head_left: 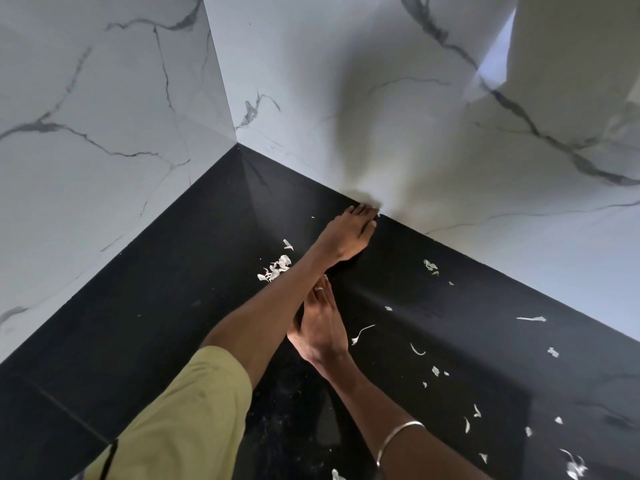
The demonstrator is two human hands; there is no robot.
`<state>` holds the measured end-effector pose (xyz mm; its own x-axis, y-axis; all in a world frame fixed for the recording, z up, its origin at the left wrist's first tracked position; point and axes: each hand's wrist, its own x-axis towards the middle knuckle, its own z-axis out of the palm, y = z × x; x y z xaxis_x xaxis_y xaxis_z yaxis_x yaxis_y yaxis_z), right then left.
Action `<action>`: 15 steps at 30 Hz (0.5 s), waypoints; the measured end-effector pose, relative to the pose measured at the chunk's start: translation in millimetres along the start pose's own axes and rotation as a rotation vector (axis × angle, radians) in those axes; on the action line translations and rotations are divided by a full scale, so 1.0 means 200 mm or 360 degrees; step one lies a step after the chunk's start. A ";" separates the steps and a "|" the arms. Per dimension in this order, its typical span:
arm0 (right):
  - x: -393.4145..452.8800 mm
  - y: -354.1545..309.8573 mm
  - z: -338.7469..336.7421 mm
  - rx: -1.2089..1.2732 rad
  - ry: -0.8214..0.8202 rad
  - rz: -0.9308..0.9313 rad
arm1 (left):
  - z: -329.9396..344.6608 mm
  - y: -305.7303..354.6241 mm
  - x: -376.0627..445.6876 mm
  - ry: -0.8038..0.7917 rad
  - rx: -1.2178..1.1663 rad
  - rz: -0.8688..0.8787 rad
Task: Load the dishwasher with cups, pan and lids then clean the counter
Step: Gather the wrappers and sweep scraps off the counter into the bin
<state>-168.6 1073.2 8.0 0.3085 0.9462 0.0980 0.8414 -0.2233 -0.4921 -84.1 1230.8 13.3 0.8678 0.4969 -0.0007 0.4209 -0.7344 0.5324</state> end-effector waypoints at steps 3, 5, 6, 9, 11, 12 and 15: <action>0.00 0.01 0.00 -0.0049 -0.0022 -0.0059 | 0.03 0.05 -0.01 0.0036 0.0250 0.0102; 0.00 0.00 -0.01 -0.0027 0.0016 -0.0074 | 0.03 0.07 -0.03 0.0023 0.0346 0.0171; 0.00 0.00 -0.02 -0.0021 0.0040 -0.0077 | 0.04 0.08 -0.05 0.0010 0.0379 0.0205; 0.00 -0.01 -0.03 0.0049 0.0075 -0.0048 | 0.03 0.10 -0.13 -0.0104 0.0317 0.0333; -0.01 -0.02 -0.03 0.0093 0.0062 -0.0026 | -0.03 0.07 -0.19 -0.0107 0.0211 0.0504; -0.01 -0.02 -0.03 0.0116 0.0062 -0.0014 | -0.07 0.04 -0.22 -0.0037 0.0162 0.0537; -0.01 -0.02 -0.01 0.0118 0.0106 0.0023 | -0.21 -0.17 -0.28 0.0326 -0.0097 0.0103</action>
<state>-170.8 1071.8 11.1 0.3510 0.9248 0.1465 0.8025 -0.2164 -0.5560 -157.9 1246.8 31.6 0.8181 0.5376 0.2040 0.3437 -0.7416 0.5761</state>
